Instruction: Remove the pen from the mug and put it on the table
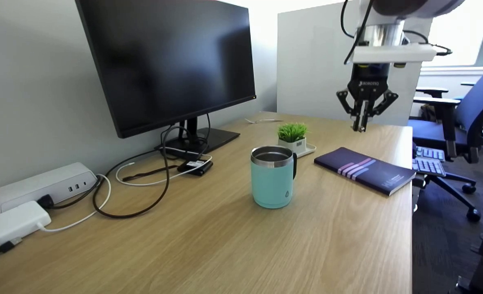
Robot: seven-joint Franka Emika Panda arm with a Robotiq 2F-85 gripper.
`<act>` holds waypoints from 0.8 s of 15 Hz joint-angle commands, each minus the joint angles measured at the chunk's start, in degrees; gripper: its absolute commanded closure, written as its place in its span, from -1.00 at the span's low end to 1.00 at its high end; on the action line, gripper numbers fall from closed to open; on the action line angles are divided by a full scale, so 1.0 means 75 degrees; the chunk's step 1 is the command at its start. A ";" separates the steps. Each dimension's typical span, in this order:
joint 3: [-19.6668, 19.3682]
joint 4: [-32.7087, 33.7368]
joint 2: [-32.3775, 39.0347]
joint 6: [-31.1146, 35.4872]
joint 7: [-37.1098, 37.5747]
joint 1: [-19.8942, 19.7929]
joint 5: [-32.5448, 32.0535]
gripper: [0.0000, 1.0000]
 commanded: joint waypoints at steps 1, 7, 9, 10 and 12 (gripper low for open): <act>0.0057 0.0134 0.0573 0.0552 -0.0363 0.0046 0.0364 0.93; 0.0157 0.0334 0.1387 0.1139 -0.0569 0.0257 0.0649 0.93; 0.0144 0.0429 0.1569 0.1245 -0.0661 0.0272 0.0727 0.93; 0.0139 0.0474 0.1649 0.1275 -0.0712 0.0267 0.0765 0.93; 0.0115 0.0556 0.1780 0.1339 -0.0801 0.0266 0.0826 0.93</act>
